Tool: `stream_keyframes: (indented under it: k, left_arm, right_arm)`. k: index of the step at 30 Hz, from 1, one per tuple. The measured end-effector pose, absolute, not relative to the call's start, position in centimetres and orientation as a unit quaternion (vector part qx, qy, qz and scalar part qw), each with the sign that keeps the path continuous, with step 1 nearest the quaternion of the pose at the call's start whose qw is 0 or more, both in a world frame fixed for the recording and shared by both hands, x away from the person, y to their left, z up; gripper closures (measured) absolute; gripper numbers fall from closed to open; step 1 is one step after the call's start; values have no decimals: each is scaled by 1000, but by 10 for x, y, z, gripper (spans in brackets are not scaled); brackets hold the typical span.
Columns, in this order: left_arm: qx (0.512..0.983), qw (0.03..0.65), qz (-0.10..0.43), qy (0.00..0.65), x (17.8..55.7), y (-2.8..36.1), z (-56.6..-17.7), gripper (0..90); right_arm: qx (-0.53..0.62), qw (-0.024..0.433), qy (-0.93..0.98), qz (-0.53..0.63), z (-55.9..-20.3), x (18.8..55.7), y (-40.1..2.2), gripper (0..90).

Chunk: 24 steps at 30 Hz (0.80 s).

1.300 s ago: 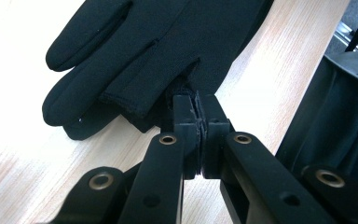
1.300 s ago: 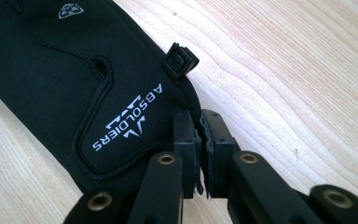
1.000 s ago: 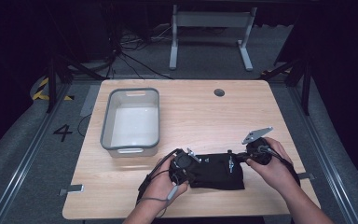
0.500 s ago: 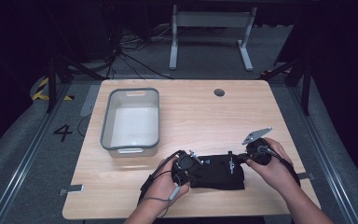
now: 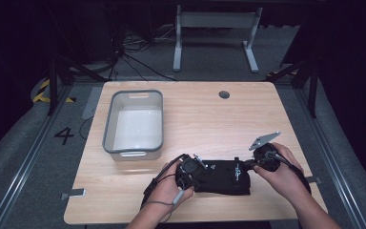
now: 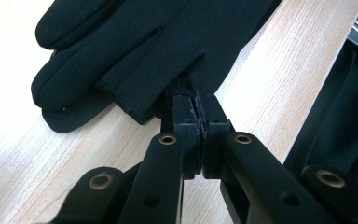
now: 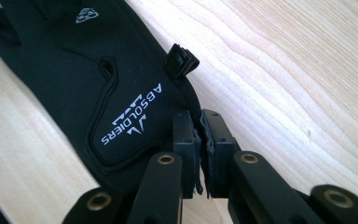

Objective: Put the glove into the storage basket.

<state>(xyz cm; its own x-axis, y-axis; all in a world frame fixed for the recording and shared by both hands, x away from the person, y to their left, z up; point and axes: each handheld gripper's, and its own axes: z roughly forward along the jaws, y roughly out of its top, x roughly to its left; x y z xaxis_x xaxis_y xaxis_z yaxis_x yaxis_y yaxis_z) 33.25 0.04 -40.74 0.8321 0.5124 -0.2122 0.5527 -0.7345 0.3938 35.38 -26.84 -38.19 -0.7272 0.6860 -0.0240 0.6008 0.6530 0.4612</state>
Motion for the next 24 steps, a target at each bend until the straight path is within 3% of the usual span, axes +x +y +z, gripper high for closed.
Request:
stream_keyframes:
  k: [10,12,14,17,24]
  left_arm:
    - [928,221,-52,296,335,0,-411,876]
    - [927,219,-58,299,337,2,-412,828]
    - [926,221,-64,300,338,4,-412,738]
    - [921,233,-73,303,339,9,-408,674]
    - [910,259,-67,317,342,23,-394,655]
  right_arm:
    - [370,81,904,198,-389,355,-269,819]
    - [373,85,903,195,-390,356,-270,728]
    - [372,97,901,201,-389,357,-271,694]
    - [370,112,897,213,-386,356,-272,650]
    - [371,124,891,230,-385,356,-276,617]
